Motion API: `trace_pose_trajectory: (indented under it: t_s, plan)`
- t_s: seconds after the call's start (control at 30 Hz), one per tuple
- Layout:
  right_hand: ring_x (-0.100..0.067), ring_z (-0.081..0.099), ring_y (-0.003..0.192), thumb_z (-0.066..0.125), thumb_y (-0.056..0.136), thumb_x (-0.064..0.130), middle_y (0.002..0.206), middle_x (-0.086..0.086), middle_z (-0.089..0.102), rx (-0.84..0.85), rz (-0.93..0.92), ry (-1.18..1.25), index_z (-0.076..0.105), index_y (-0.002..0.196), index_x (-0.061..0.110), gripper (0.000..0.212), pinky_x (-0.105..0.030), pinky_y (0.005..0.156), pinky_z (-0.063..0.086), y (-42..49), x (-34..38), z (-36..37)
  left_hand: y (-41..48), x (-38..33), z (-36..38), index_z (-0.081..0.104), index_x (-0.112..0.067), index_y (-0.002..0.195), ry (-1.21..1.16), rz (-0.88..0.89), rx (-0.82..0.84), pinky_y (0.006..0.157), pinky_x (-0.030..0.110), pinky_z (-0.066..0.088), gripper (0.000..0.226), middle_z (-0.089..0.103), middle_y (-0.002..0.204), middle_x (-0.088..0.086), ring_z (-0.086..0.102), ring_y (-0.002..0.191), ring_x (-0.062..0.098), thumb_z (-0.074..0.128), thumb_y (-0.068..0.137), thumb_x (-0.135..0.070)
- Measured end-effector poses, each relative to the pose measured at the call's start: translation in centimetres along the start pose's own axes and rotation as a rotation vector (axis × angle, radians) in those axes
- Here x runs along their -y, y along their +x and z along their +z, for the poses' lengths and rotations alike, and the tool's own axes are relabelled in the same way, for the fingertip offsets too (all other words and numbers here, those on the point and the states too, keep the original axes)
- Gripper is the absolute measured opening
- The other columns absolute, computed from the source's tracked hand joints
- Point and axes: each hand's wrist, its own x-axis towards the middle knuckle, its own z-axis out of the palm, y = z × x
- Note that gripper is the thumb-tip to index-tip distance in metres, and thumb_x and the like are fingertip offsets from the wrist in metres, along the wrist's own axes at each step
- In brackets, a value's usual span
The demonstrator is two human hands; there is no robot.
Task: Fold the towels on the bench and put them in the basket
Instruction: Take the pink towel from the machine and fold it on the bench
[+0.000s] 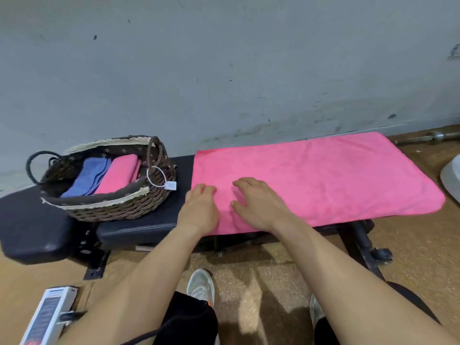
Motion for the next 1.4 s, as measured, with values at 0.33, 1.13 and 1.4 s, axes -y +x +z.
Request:
trace_pose_trajectory:
  t_s: [0.33, 1.13, 1.4]
  plan:
    - [-0.034, 0.026, 0.144, 0.048, 0.094, 0.042, 0.161, -0.006, 0.028, 0.136, -0.081, -0.169, 0.033, 0.154, 0.024, 0.064, -0.045, 0.118, 0.027, -1.5, 3.7, 3.9, -3.9, 3.3, -2.0, 0.048, -0.012, 0.128, 0.055, -0.205, -0.038, 0.096, 0.045, 0.045, 0.059, 0.046, 0.129, 0.011, 0.044, 0.123, 0.032, 0.06, 0.089, -0.055]
    - [-0.024, 0.059, 0.096, 0.062, 0.083, 0.061, 0.106, 0.0, 0.058, -0.095, -0.031, 0.082, 0.059, 0.108, 0.022, 0.046, -0.036, 0.079, 0.046, -0.8, 4.9, 3.8, -2.6, 2.0, -3.5, 0.071, -0.005, 0.094, -0.934, -0.195, 0.096, 0.066, 0.035, 0.06, 0.011, 0.071, 0.08, 0.016, 0.068, 0.067, 0.024, 0.07, 0.084, 0.0]
    - [-0.03, 0.058, 0.083, 0.052, 0.094, 0.031, 0.076, 0.0, 0.058, -0.178, 0.048, 0.1, 0.059, 0.076, 0.022, 0.021, -0.035, 0.061, 0.04, -0.3, 2.7, 2.2, -0.9, 1.7, -3.4, 0.065, -0.023, 0.099, -0.736, -0.111, -0.096, 0.063, 0.034, 0.055, 0.013, 0.063, 0.071, 0.001, 0.065, 0.066, 0.019, 0.065, 0.088, -0.015]
